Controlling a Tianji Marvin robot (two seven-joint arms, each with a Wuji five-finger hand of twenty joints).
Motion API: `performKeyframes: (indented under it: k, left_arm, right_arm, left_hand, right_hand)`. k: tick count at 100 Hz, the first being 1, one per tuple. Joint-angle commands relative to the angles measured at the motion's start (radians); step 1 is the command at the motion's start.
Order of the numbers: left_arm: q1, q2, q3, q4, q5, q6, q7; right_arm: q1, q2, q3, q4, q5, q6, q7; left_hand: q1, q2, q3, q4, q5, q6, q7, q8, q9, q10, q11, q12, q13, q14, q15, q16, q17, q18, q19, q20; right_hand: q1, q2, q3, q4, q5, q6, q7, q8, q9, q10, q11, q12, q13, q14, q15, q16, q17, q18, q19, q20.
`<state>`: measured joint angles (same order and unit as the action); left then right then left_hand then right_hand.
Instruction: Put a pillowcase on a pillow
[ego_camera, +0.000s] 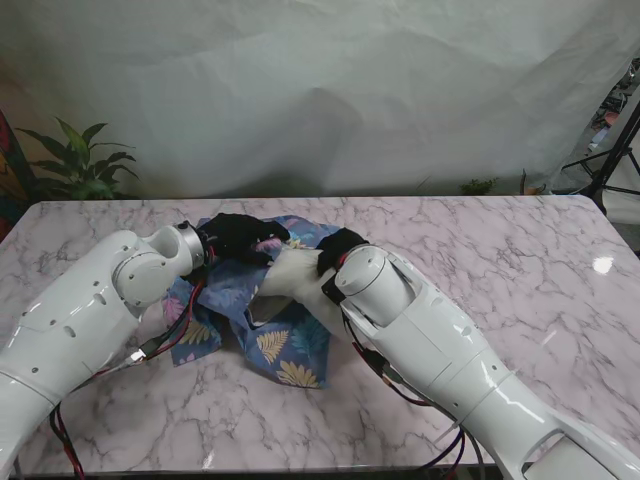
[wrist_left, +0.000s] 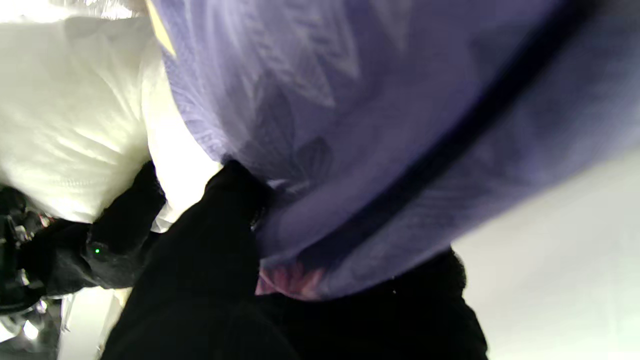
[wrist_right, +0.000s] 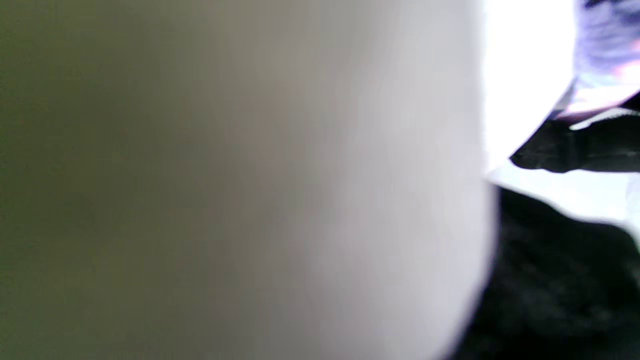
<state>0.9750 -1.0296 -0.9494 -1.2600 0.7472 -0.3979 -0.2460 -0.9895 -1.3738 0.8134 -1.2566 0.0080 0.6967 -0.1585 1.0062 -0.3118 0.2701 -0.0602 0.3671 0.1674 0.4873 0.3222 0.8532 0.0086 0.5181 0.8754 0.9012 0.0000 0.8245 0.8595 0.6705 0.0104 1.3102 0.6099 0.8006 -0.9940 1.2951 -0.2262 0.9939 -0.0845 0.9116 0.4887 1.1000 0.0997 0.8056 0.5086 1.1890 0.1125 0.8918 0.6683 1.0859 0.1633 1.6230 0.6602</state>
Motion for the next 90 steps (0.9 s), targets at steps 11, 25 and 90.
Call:
performKeyframes:
  k: [11, 25, 90]
  left_arm:
    - [0.031, -0.041, 0.023, -0.015, -0.094, 0.057, 0.044]
    - [0.051, -0.06, 0.021, -0.033, -0.14, 0.085, 0.092]
    - [0.0, -0.094, 0.119, -0.114, -0.205, 0.414, 0.07]
  right_arm:
    - [0.005, -0.008, -0.004, -0.002, 0.008, -0.003, 0.003]
    - [0.016, -0.003, -0.023, 0.012, -0.007, -0.008, 0.025]
    - [-0.085, -0.011, 0.069, -0.141, 0.131, -0.062, -0.07]
  left_hand:
    - [0.036, -0.034, 0.074, -0.028, 0.343, -0.19, 0.314, 0.048, 0.051, 0.02, 0.099, 0.004, 0.081, -0.027, 0.086, 0.044, 0.047, 0.012, 0.107, 0.012]
    - [-0.02, -0.035, 0.117, -0.051, 0.37, -0.281, 0.501, 0.064, 0.087, -0.042, 0.104, -0.017, 0.077, 0.023, 0.045, -0.014, 0.03, 0.059, 0.123, -0.02]
    - [0.105, 0.066, -0.103, -0.003, 0.372, -0.074, 0.507, 0.137, 0.087, 0.098, 0.343, -0.266, 0.183, -0.012, 0.128, -0.085, 0.173, 0.041, 0.208, -0.09]
  right_hand:
    - [0.112, 0.146, 0.207, 0.077, 0.057, -0.054, 0.101, 0.045, 0.011, -0.031, 0.066, 0.011, 0.12, -0.045, 0.168, 0.014, 0.063, -0.329, 0.035, -0.006]
    - [0.112, 0.146, 0.206, 0.077, 0.057, -0.054, 0.101, 0.045, 0.011, -0.032, 0.066, 0.011, 0.12, -0.046, 0.168, 0.014, 0.063, -0.329, 0.035, -0.006]
    - [0.114, 0.137, 0.212, 0.08, 0.062, -0.052, 0.1, 0.045, 0.017, -0.027, 0.067, 0.011, 0.121, -0.045, 0.177, 0.017, 0.065, -0.335, 0.043, -0.003]
